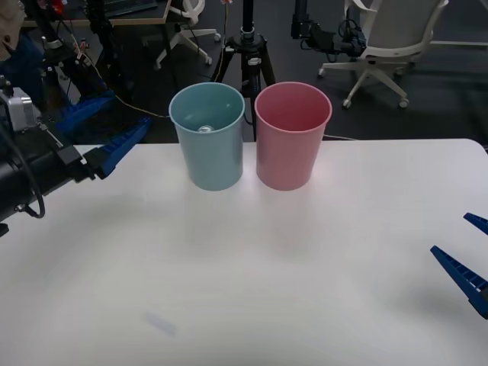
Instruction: Grasp the object on the table and drop it into the matching bin: aluminum can to the light blue bin, PET bottle to the pink bin.
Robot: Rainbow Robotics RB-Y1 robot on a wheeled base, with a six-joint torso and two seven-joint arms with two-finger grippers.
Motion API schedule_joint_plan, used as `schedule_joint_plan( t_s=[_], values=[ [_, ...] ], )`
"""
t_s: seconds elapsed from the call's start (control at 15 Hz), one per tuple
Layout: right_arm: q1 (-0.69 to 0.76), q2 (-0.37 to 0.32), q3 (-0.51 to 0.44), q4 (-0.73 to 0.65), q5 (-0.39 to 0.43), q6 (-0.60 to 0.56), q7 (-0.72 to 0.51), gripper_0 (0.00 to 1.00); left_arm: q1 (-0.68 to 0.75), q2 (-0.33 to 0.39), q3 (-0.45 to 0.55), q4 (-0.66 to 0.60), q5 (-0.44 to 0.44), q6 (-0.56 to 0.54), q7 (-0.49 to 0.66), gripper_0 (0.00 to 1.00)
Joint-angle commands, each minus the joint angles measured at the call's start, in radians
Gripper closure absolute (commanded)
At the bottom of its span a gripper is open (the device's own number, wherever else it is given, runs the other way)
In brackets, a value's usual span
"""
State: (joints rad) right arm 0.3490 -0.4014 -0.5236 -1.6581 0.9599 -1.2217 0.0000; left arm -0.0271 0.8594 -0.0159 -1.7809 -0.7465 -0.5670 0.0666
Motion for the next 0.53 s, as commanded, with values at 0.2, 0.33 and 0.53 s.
schedule_joint_plan(
  t_s=[0.2,0.33,0.53],
  values=[
    [0.000,0.000,0.000,0.000,0.000,0.000,0.000,0.00,0.141,-0.211,0.188,-0.012,-0.215,-0.208,0.038,0.00],
    [0.000,0.000,0.000,0.000,0.000,0.000,0.000,0.00,0.179,-0.307,0.277,-0.014,-0.312,-0.315,0.048,0.00],
    [0.000,0.000,0.000,0.000,0.000,0.000,0.000,0.00,0.236,-0.419,0.396,-0.029,-0.418,-0.445,0.070,0.00]
  ],
)
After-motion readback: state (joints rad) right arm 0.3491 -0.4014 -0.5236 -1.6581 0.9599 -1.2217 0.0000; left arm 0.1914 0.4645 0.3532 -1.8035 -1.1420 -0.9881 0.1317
